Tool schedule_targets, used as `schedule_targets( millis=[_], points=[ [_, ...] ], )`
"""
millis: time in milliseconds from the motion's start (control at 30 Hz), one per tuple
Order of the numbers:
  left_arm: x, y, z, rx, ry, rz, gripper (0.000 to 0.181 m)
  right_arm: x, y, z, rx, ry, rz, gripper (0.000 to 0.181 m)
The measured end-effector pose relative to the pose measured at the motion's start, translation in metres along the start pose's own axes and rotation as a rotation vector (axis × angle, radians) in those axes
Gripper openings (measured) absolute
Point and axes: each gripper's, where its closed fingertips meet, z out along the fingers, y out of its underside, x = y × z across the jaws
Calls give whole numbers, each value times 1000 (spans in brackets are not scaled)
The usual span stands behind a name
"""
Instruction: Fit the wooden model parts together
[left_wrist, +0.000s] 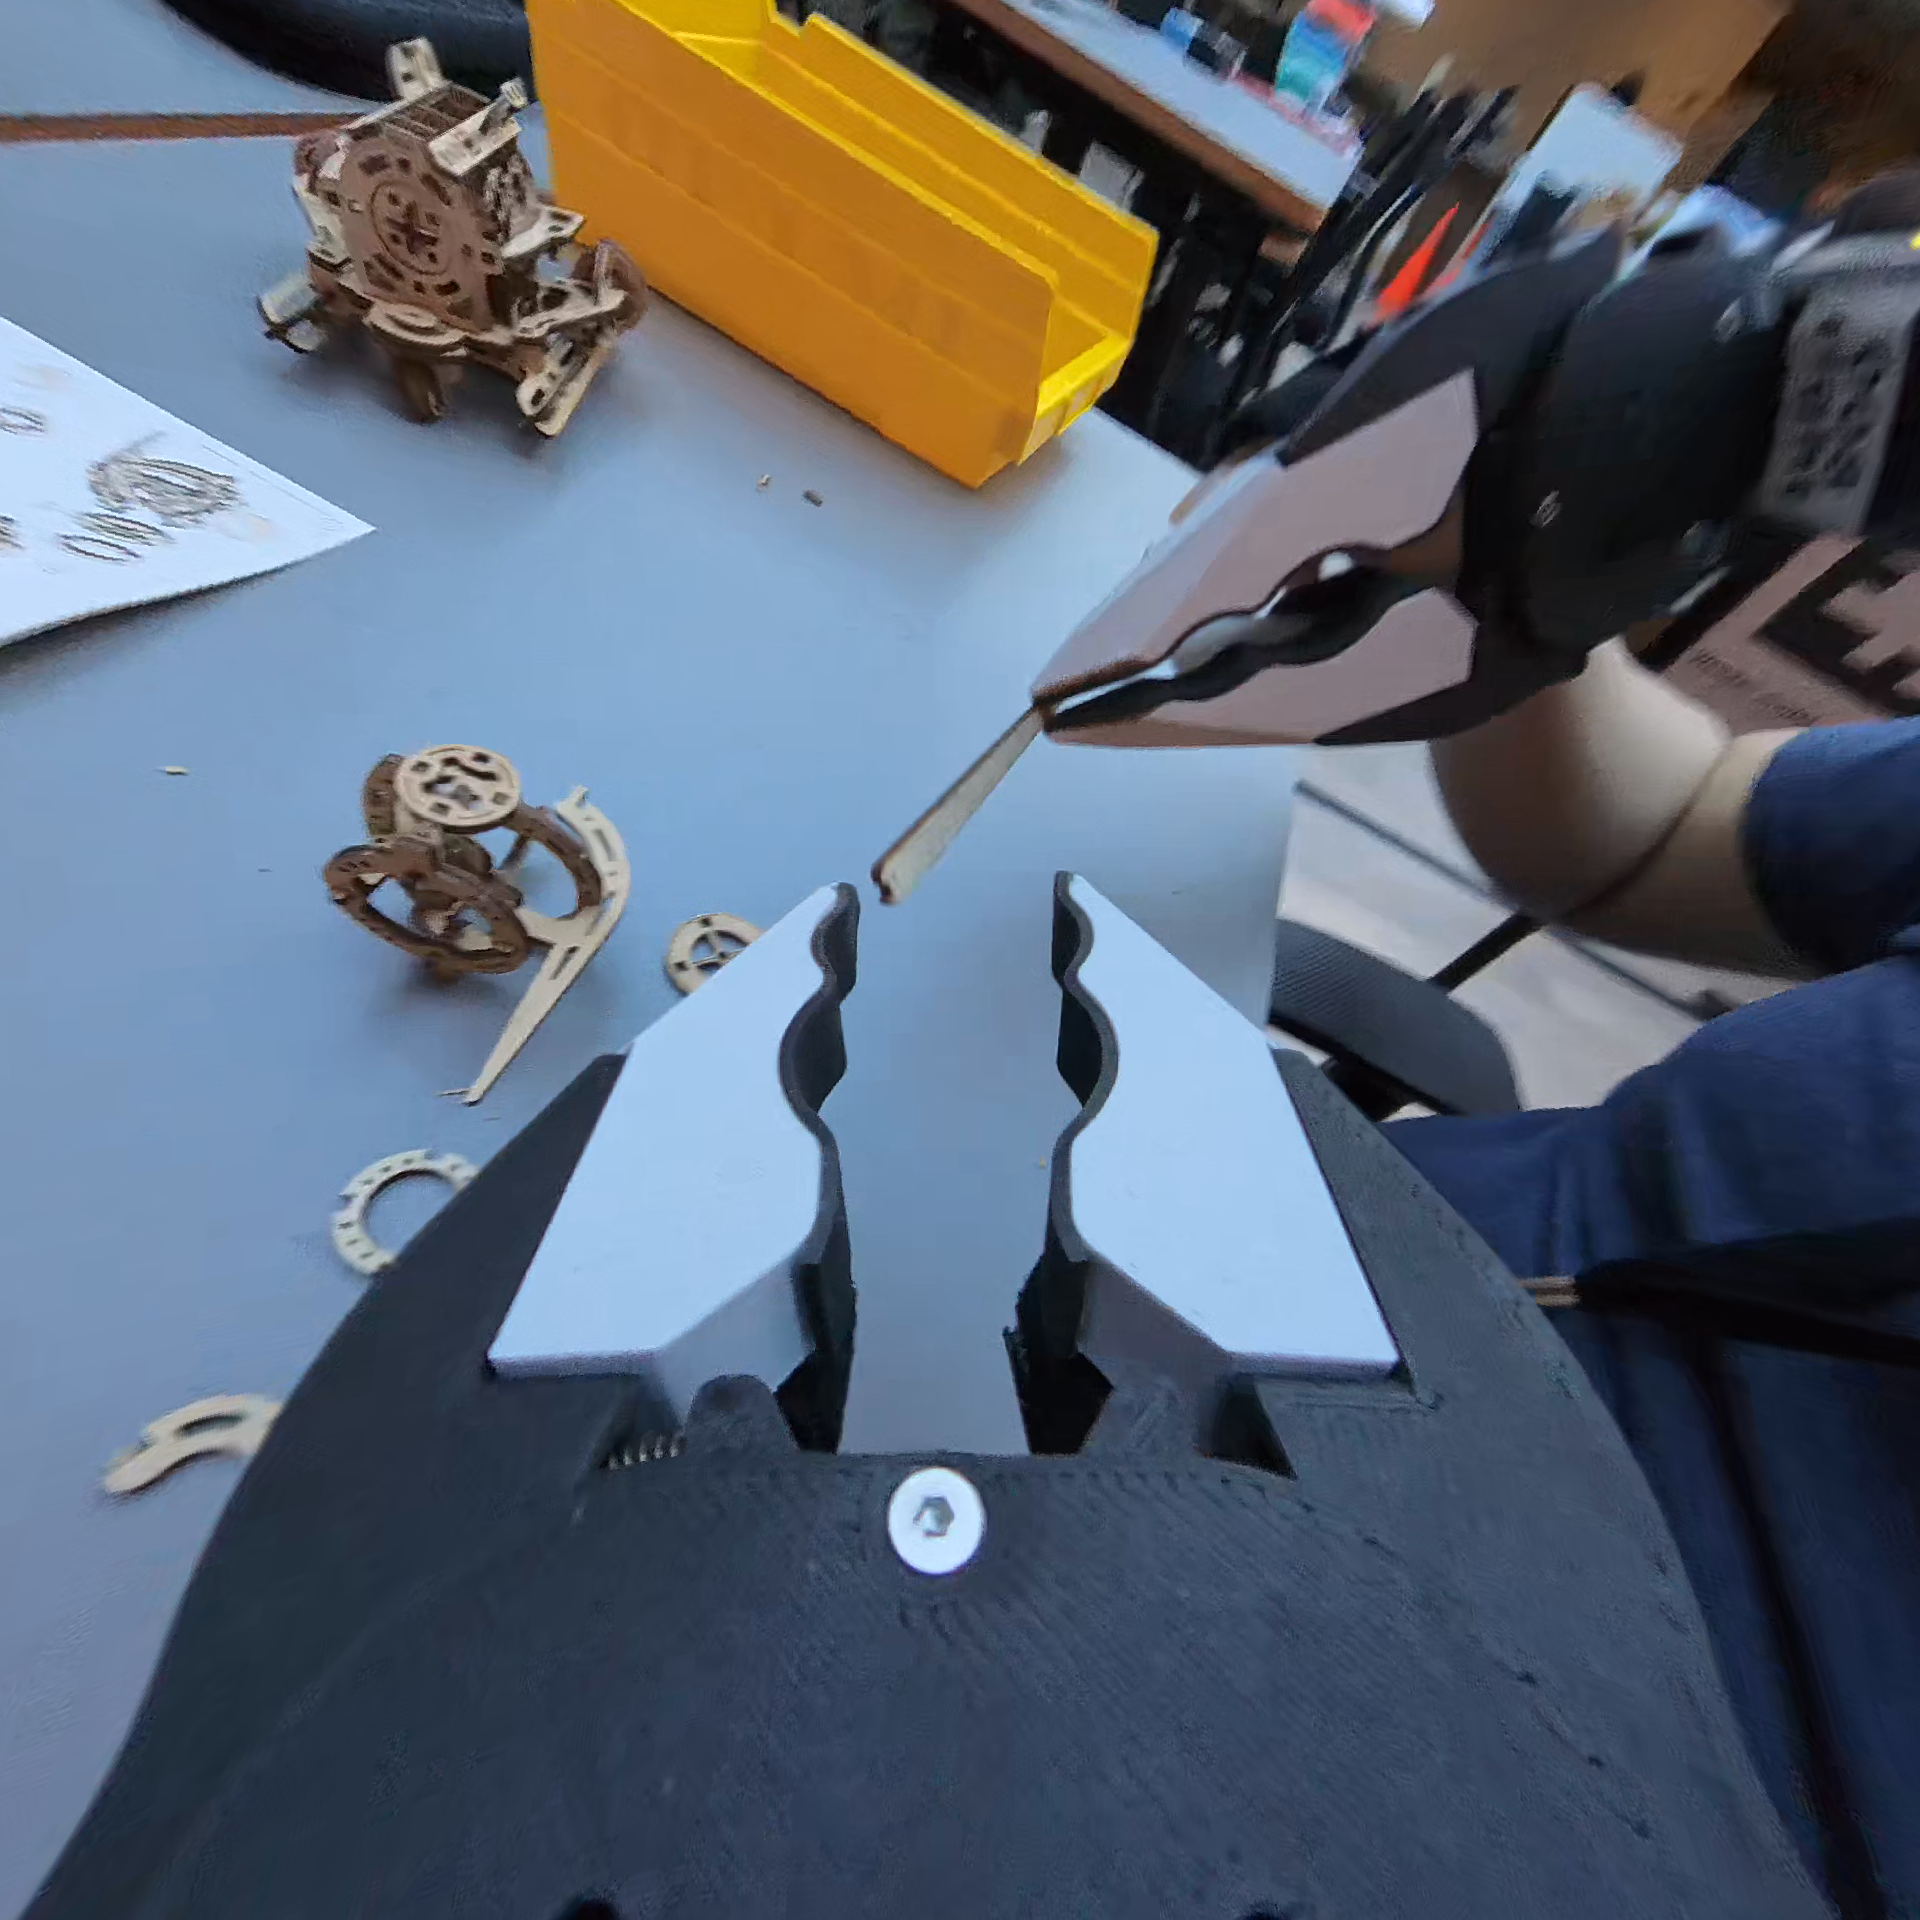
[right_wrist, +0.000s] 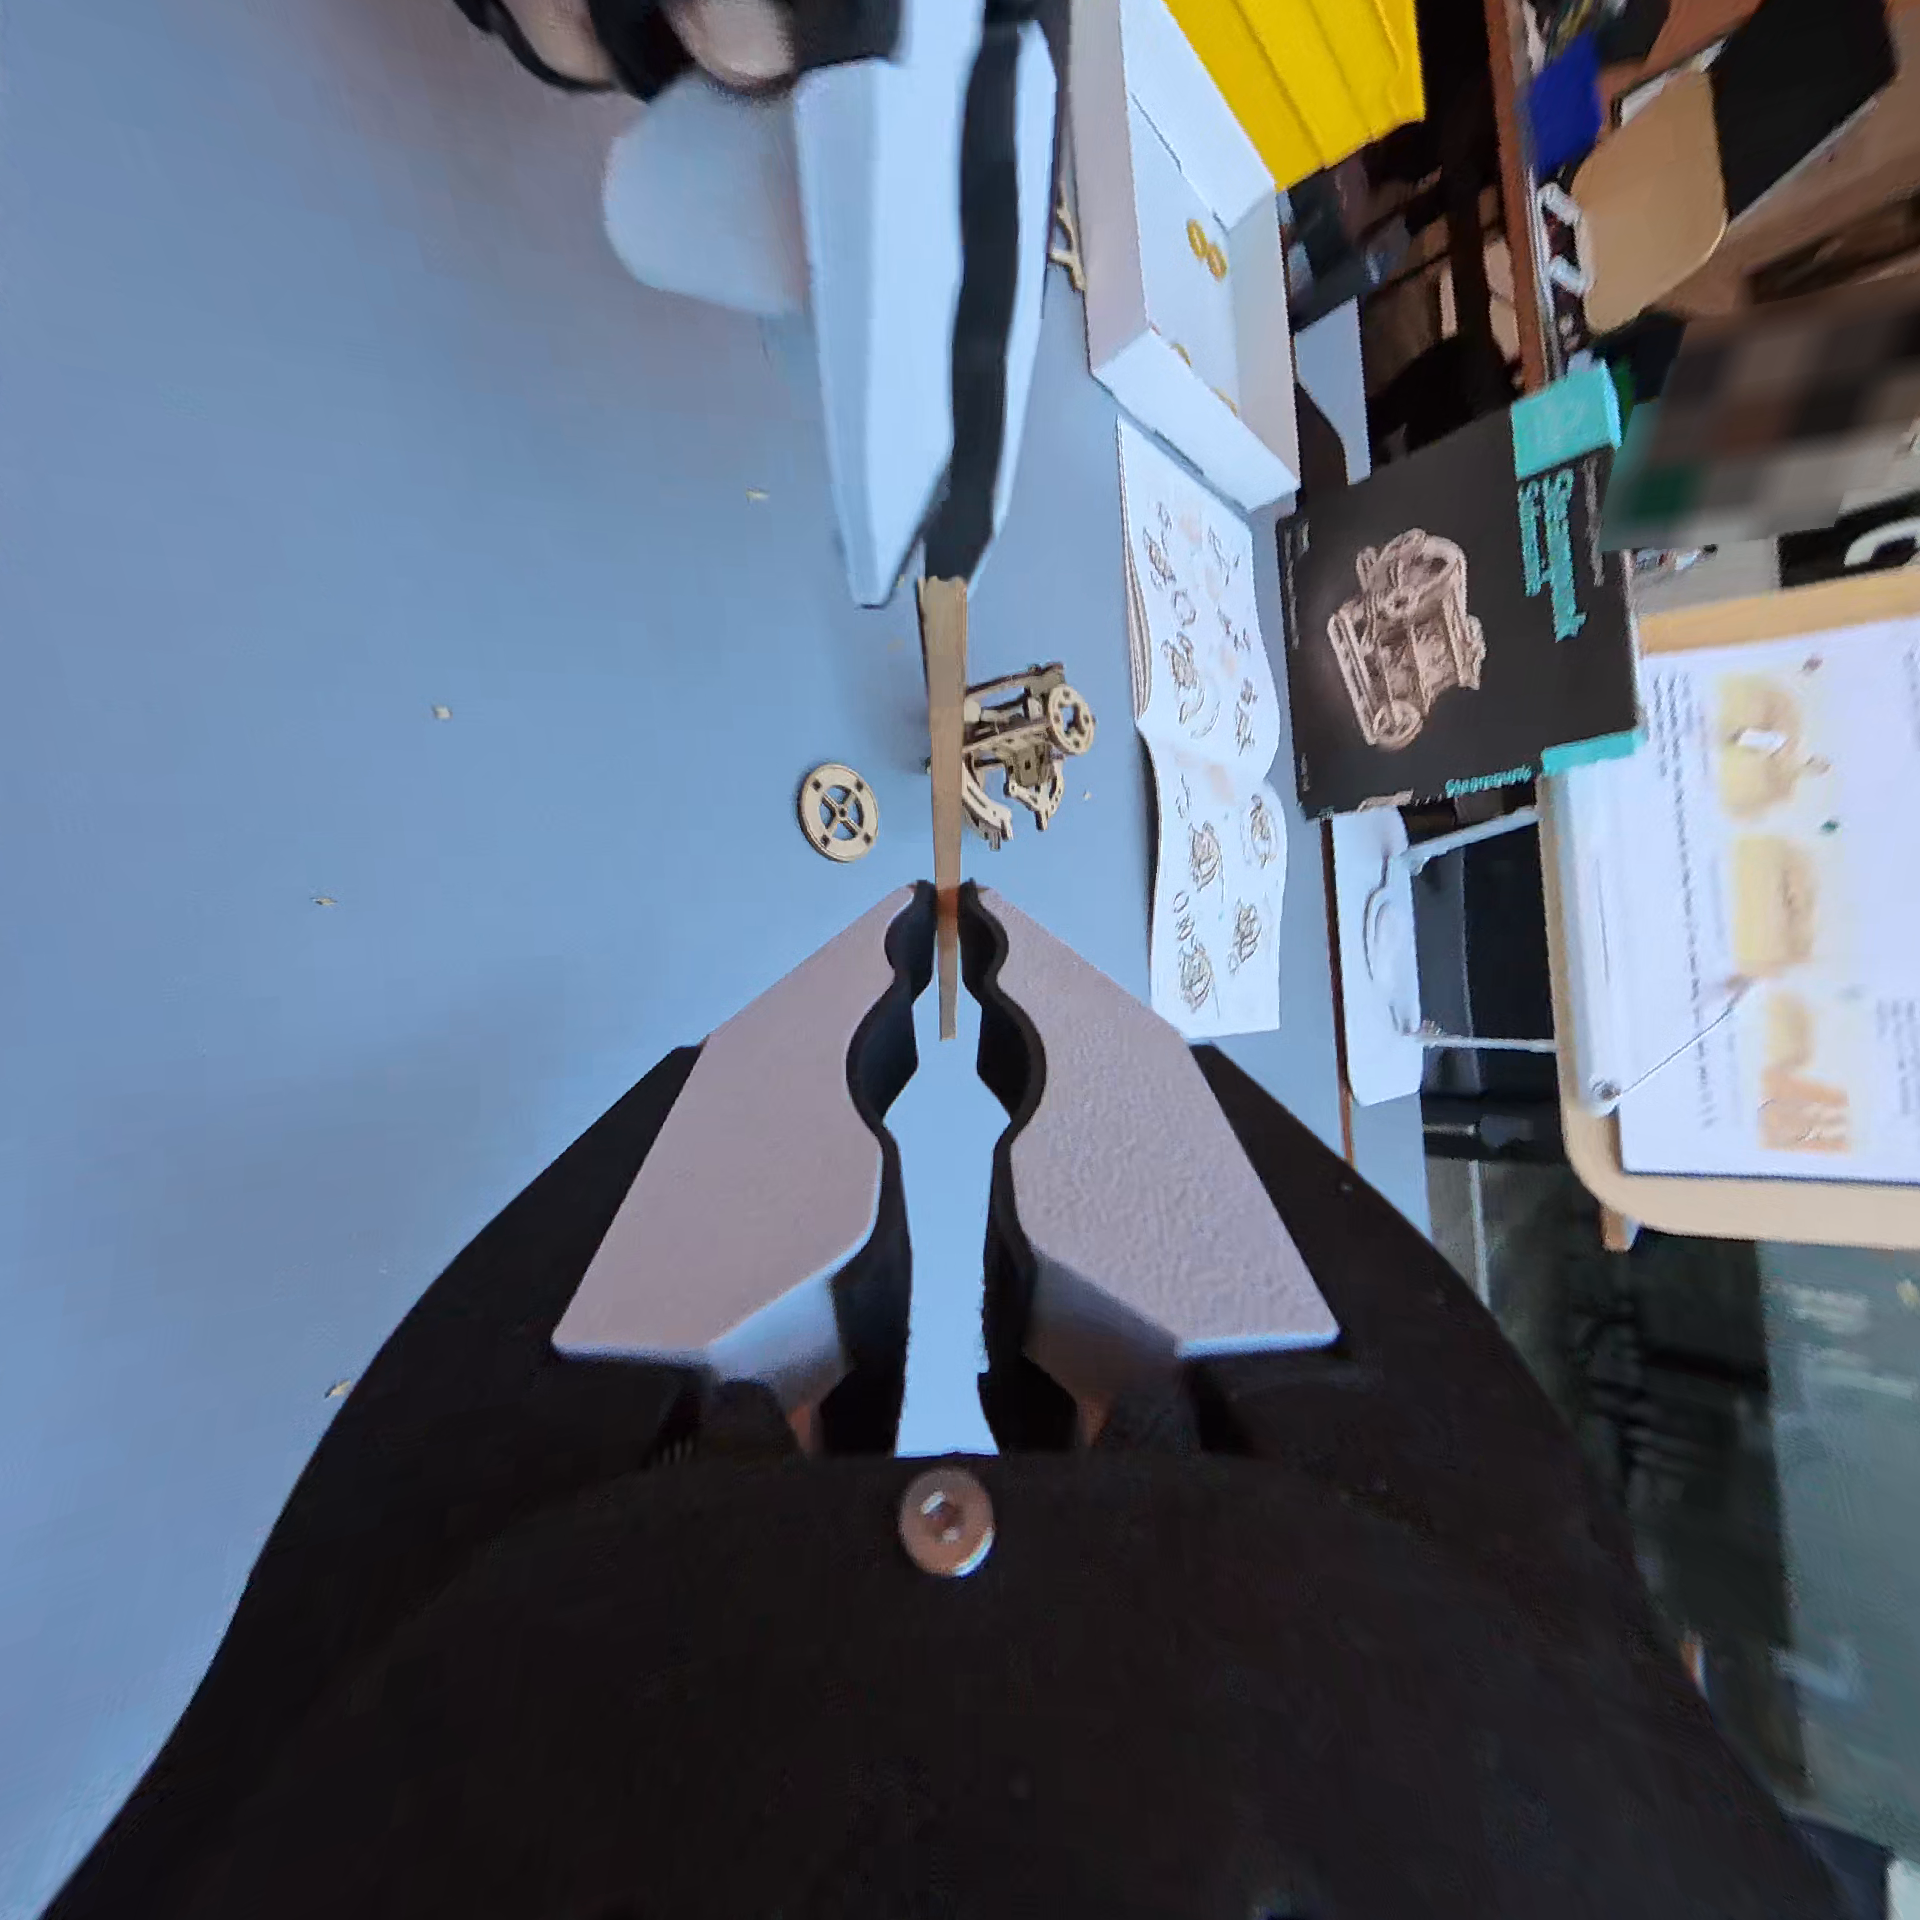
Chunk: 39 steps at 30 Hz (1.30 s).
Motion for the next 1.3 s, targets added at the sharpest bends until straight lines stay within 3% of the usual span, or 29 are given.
schedule_targets(
  millis=[167,233,433,500,567,667,733,867,933,1167,1300],
  points=[
    [13,-7,-3,68,171,-109,11,1,-12,-10,51,32,-96,2],
    [18,-7,-3,67,211,-108,9,3,-15,-12,69,37,-119,2],
    [18,-10,-1,96,212,-82,1,11,-12,-10,107,74,-94,3],
    [15,-18,-6,171,201,-92,1,25,-17,-17,203,134,30,7],
    [10,-24,-12,248,188,-118,0,42,-15,-29,330,139,312,13],
    [13,-33,-20,369,248,-193,1,50,-26,-51,764,-111,877,22],
    [16,-33,-18,382,307,-250,0,47,-22,-40,889,-350,1154,28],
    [22,-38,-17,413,422,-350,0,50,-30,-31,1013,-482,1216,18],
    [22,-42,-18,446,448,-378,0,54,-37,-28,1009,-493,1220,17],
    [11,-48,-17,516,319,-284,0,54,-41,-4,863,-512,1265,3],
    [9,-48,-16,499,298,-252,0,54,-45,0,861,-547,1261,6]
  ],
)
